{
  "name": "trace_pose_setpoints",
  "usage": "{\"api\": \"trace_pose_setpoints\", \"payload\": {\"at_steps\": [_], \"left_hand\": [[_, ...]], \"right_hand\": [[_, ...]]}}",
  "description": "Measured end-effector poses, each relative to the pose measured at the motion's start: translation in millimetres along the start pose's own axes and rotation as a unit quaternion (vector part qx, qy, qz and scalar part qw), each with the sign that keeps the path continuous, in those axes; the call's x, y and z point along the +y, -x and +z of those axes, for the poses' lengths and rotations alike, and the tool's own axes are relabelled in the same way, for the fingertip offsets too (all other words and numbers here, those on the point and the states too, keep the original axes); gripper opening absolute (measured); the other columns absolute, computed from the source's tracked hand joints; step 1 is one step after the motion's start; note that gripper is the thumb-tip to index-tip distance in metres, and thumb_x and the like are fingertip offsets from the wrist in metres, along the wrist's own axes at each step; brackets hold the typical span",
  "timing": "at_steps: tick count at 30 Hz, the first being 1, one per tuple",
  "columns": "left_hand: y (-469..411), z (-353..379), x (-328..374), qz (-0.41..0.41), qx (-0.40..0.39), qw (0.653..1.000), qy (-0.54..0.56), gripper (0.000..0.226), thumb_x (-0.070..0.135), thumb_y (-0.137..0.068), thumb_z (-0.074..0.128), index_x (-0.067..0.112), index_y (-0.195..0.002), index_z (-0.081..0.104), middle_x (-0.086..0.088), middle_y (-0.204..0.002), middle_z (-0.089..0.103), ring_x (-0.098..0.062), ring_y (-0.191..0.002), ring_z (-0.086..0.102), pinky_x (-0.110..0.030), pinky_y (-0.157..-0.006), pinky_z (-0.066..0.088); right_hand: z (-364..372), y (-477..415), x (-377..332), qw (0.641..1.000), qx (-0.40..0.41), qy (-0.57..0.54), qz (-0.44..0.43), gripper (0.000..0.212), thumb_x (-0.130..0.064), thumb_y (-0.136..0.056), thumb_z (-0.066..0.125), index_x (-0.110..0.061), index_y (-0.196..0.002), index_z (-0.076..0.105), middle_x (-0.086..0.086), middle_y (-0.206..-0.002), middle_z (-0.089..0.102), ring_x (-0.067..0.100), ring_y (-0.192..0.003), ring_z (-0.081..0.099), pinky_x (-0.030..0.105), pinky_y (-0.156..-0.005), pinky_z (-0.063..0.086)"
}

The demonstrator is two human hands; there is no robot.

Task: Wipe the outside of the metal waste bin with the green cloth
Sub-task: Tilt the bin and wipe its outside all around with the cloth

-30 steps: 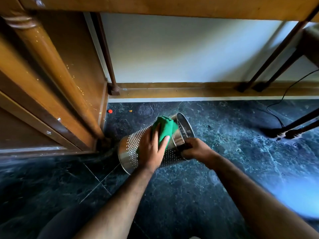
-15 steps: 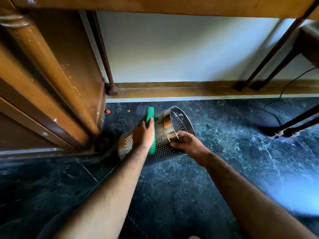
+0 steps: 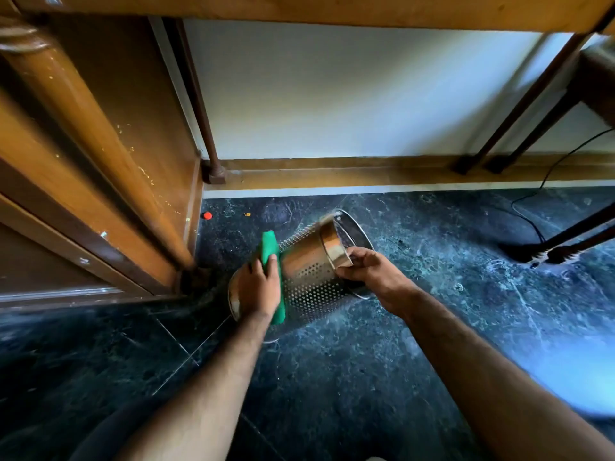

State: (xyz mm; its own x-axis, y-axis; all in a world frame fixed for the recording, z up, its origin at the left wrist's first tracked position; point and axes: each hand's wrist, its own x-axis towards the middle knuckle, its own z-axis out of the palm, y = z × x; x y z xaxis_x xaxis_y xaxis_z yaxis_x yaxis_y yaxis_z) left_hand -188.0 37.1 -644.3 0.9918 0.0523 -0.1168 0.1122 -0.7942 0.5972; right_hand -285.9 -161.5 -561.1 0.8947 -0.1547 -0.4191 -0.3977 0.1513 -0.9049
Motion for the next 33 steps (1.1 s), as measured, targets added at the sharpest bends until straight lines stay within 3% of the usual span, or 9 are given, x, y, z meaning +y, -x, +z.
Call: {"api": "trace_pose_setpoints", "payload": {"at_steps": [4,9,11,14,18,21,23,27,33], "left_hand": [[-31,-9,27,-0.063,-0.117,0.985,0.106,0.055,0.055,-0.1,0.037,0.012,-0.117,0.066,-0.02,-0.111,0.071,-0.035,-0.092,0.067,-0.034,-0.074,0.05],[-18,-14,73,0.074,-0.091,0.977,0.177,0.044,0.065,-0.091,0.04,0.03,-0.085,0.066,0.011,-0.075,0.065,0.003,-0.059,0.06,-0.015,-0.045,0.041],[0,-8,71,0.155,-0.079,0.97,0.168,0.046,0.064,-0.091,0.041,0.027,-0.095,0.068,0.003,-0.09,0.07,0.003,-0.073,0.063,-0.016,-0.062,0.05],[25,8,44,0.232,-0.017,0.965,0.126,0.055,0.057,-0.095,0.04,0.015,-0.122,0.063,-0.011,-0.118,0.068,-0.023,-0.105,0.063,-0.034,-0.088,0.053],[19,12,12,0.086,-0.002,0.988,0.125,0.054,0.053,-0.098,0.039,0.008,-0.107,0.067,-0.018,-0.101,0.071,-0.036,-0.092,0.067,-0.033,-0.071,0.049],[-11,5,11,-0.079,-0.12,0.987,0.066,0.058,0.053,-0.1,0.036,0.006,-0.111,0.067,-0.026,-0.108,0.071,-0.04,-0.101,0.068,-0.038,-0.081,0.052],[-20,-1,29,-0.09,-0.173,0.978,0.075,0.065,0.061,-0.098,0.031,0.009,-0.111,0.067,-0.017,-0.096,0.072,-0.034,-0.089,0.069,-0.033,-0.072,0.048],[-18,-12,86,0.039,-0.118,0.977,0.174,0.053,0.064,-0.093,0.036,0.021,-0.099,0.066,0.007,-0.069,0.064,-0.013,-0.058,0.063,-0.018,-0.041,0.041],[28,0,70,0.239,-0.028,0.963,0.124,0.053,0.054,-0.095,0.044,0.014,-0.125,0.062,-0.012,-0.12,0.067,-0.025,-0.106,0.064,-0.035,-0.088,0.053]], "right_hand": [[7,7,0,0.995,-0.07,0.074,-0.022,0.026,0.017,-0.085,0.063,0.0,-0.104,0.064,0.013,-0.103,0.068,0.018,-0.096,0.063,0.03,-0.088,0.052],[4,5,-13,0.985,-0.102,0.137,0.011,0.034,0.019,-0.079,0.065,-0.003,-0.105,0.066,0.01,-0.096,0.076,0.017,-0.083,0.068,0.029,-0.075,0.056],[14,0,-17,0.991,-0.045,0.122,-0.003,0.031,0.014,-0.079,0.068,-0.007,-0.102,0.069,0.014,-0.093,0.077,0.019,-0.078,0.067,0.032,-0.072,0.057],[22,-7,-19,0.994,0.058,0.092,-0.019,0.026,0.002,-0.08,0.075,-0.002,-0.106,0.071,0.023,-0.103,0.075,0.027,-0.084,0.066,0.049,-0.088,0.054],[5,-1,-14,0.991,0.035,0.128,0.014,0.019,-0.005,-0.082,0.076,-0.003,-0.1,0.071,0.02,-0.099,0.076,0.027,-0.083,0.068,0.051,-0.089,0.054],[4,5,-13,0.987,-0.022,0.159,-0.005,0.012,-0.007,-0.084,0.075,-0.01,-0.095,0.073,0.021,-0.102,0.075,0.023,-0.085,0.068,0.038,-0.083,0.054],[5,7,-13,0.987,-0.039,0.157,-0.017,0.011,-0.006,-0.085,0.073,-0.014,-0.091,0.072,0.018,-0.099,0.074,0.02,-0.086,0.067,0.034,-0.082,0.053],[1,11,-9,0.989,-0.065,0.132,-0.013,0.02,0.009,-0.085,0.068,-0.007,-0.097,0.068,0.01,-0.096,0.072,0.012,-0.085,0.068,0.025,-0.082,0.055],[-17,12,-12,0.988,-0.048,0.141,0.044,0.029,0.001,-0.081,0.076,0.006,-0.108,0.069,0.028,-0.109,0.074,0.033,-0.092,0.069,0.043,-0.089,0.054]]}}
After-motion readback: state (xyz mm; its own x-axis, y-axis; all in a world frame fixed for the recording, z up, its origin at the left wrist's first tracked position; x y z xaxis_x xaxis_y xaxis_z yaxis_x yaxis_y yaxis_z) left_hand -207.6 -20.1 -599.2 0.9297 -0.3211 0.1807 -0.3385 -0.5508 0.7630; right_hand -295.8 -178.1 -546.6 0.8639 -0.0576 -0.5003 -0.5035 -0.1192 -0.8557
